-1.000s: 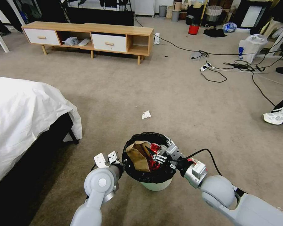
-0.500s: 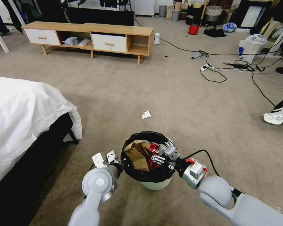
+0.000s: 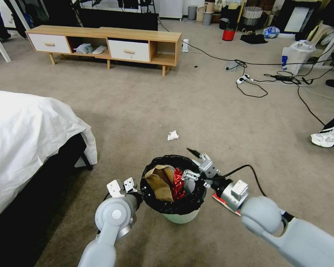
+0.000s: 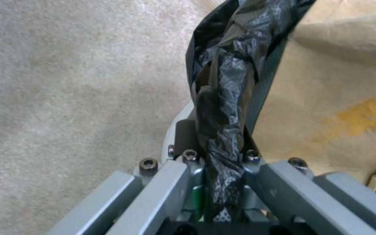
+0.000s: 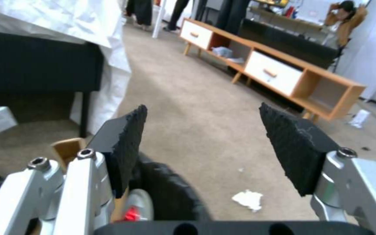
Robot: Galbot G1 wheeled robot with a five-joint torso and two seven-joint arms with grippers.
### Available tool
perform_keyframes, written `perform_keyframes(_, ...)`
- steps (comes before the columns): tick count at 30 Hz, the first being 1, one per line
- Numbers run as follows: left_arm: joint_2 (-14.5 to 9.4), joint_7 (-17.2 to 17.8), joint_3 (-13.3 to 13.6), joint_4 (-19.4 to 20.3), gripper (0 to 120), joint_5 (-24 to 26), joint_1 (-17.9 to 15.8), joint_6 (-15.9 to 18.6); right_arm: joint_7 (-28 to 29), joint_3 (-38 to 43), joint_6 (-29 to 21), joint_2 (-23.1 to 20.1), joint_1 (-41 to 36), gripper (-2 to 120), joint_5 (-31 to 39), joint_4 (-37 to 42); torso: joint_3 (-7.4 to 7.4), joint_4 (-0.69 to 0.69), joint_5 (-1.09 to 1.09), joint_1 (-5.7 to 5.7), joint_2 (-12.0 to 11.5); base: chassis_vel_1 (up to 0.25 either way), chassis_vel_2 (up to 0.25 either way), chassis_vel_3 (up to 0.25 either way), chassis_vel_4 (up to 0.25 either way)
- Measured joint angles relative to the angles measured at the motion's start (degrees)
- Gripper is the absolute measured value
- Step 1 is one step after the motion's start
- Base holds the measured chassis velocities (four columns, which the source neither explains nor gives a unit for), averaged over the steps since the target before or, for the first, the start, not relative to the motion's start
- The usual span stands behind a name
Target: Pick up the trash bin, then pick up the garbage from the floor and place it into the trash bin.
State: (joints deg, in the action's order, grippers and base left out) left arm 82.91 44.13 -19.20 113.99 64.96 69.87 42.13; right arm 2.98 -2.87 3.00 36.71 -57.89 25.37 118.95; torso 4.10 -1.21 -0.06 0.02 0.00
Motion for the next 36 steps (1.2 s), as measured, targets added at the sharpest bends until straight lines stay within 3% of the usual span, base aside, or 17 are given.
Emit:
perform_keyframes(8,-1.8,-2.5,-1.3,1.0,2,-3.1,1.8,0.0,0.4,9.3,0.5,-3.5,-6.4,76,-0.7,2.3,0.0,-0.02,0.0,0.0,0.0,0.0,0.0,0.0,0.0)
perform_keyframes(14,-3.4,-5.8,-2.4,2.1,2,-6.0,3.2,0.0,1.3,14.3,0.6,-2.9,-8.9,77,-1.0,2.4,0.0,0.01,0.0,0.0,0.0,0.0,0.0,0.0,0.0)
perform_keyframes(28,-4.5,-8.1,-3.6,3.8,2,-8.2,4.9,0.0,4.1,25.5,0.3,1.5,-19.7,84,-3.1,2.0,-0.01,-0.01,0.0,0.0,0.0,0.0,0.0,0.0,0.0)
perform_keyframes(29,-4.5,-8.8,-3.6,4.1,2,-8.8,5.3,0.0,4.1,28.3,0.4,2.9,-22.4,89,-4.2,2.3,-0.01,-0.03,0.0,-0.01,0.0,0.0,0.0,0.0,0.0)
perform_keyframes(34,-4.8,-11.2,-3.6,4.8,2,-11.0,6.5,-0.1,4.0,31.9,1.3,5.0,-26.0,93,-6.5,2.7,-0.01,0.0,0.0,0.0,0.0,0.0,0.0,0.0,0.0)
perform_keyframes(36,-5.1,-12.6,-3.6,5.4,2,-12.8,7.2,-0.5,3.9,33.7,1.5,7.7,-27.5,96,-7.9,3.0,-0.01,-0.01,0.0,0.0,0.0,0.0,0.0,0.0,0.0)
